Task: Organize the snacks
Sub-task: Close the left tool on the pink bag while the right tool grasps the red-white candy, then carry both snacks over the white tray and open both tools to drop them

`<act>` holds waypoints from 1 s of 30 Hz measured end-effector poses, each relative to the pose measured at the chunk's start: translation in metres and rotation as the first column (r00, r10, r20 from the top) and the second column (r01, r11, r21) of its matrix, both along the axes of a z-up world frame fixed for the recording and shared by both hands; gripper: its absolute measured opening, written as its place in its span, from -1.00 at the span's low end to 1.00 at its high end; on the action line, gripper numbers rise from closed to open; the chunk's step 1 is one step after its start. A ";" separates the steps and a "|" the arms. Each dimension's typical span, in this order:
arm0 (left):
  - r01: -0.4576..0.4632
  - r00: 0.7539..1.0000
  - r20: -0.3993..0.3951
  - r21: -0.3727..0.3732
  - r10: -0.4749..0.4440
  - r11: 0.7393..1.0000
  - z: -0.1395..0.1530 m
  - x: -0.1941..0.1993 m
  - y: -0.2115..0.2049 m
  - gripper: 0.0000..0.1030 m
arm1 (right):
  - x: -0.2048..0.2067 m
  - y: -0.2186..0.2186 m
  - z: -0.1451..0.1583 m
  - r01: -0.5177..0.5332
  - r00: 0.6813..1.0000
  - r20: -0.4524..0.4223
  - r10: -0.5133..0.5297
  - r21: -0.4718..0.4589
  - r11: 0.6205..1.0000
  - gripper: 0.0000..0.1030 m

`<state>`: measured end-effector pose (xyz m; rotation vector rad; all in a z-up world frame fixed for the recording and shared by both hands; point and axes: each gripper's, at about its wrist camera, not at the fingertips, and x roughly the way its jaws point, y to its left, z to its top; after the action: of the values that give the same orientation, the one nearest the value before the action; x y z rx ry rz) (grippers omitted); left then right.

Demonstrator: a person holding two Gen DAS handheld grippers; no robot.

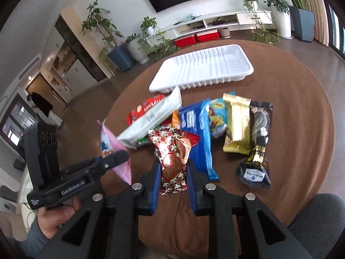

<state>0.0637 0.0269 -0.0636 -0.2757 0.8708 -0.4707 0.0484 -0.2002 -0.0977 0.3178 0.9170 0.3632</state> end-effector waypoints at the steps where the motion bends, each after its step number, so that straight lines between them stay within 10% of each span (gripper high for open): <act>1: -0.004 1.000 0.007 -0.005 0.004 1.000 0.005 0.000 0.003 -0.76 | 0.004 -0.006 0.001 0.014 1.000 0.000 -0.014 0.007 1.000 -0.53; 10: -0.023 0.999 0.044 -0.047 0.025 0.999 0.056 0.028 0.049 -0.76 | 0.035 -0.086 0.020 0.189 0.981 0.030 -0.191 0.063 0.980 -0.53; 17: -0.034 0.993 0.115 0.083 0.024 0.996 0.106 0.091 0.071 -0.76 | 0.090 -0.133 0.038 0.263 0.962 0.052 -0.268 0.086 0.961 -0.53; 23: 0.017 0.996 0.082 0.230 -0.037 0.973 0.111 0.172 0.045 -0.76 | 0.161 -0.104 0.056 0.147 0.985 0.087 -0.149 0.030 0.989 -0.53; 30: 0.066 0.997 -0.045 0.290 -0.055 0.955 0.068 0.251 0.006 -0.75 | 0.255 -0.040 0.009 -0.060 0.995 -0.088 0.050 -0.112 0.992 -0.53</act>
<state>0.3143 0.0333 0.0041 0.0136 0.9736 -0.3889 0.3037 -0.2404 -0.0886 0.2046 1.0275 0.3484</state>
